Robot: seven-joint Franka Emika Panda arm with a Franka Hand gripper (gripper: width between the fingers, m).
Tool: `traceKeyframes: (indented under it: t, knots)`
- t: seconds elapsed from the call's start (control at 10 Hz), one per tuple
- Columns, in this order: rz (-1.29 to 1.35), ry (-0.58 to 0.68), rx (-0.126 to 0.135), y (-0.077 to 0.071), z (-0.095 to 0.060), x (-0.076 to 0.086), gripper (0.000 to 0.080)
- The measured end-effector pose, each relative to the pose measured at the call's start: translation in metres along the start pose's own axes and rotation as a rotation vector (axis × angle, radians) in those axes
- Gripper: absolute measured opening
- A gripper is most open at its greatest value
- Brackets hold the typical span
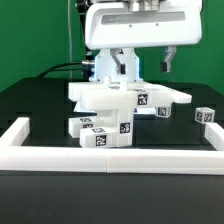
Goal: Assemble chair
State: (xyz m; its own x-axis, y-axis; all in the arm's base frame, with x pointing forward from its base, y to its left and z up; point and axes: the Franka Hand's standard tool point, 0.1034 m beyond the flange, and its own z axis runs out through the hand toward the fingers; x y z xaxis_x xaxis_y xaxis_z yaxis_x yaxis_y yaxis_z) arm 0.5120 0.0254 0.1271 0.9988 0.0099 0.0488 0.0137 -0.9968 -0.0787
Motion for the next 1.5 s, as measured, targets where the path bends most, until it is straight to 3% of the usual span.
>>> traceKeyframes:
  t: [0.2,0.3,0.7,0.8,1.0,1.3,1.5]
  knots:
    - [0.065,0.009,0.005,-0.038,0.004,-0.022,0.0649]
    - [0.070,0.006,0.004,-0.048,0.006,-0.024,0.0649]
    - [0.072,0.004,-0.001,-0.052,0.011,-0.024,0.0649]
    - [0.116,0.003,0.005,-0.058,0.013,-0.031,0.0649]
    - [0.161,-0.005,0.008,-0.089,0.020,-0.056,0.0649]
    - [0.204,-0.032,0.005,-0.120,0.031,-0.070,0.0649]
    - [0.202,-0.031,0.004,-0.115,0.030,-0.068,0.0649]
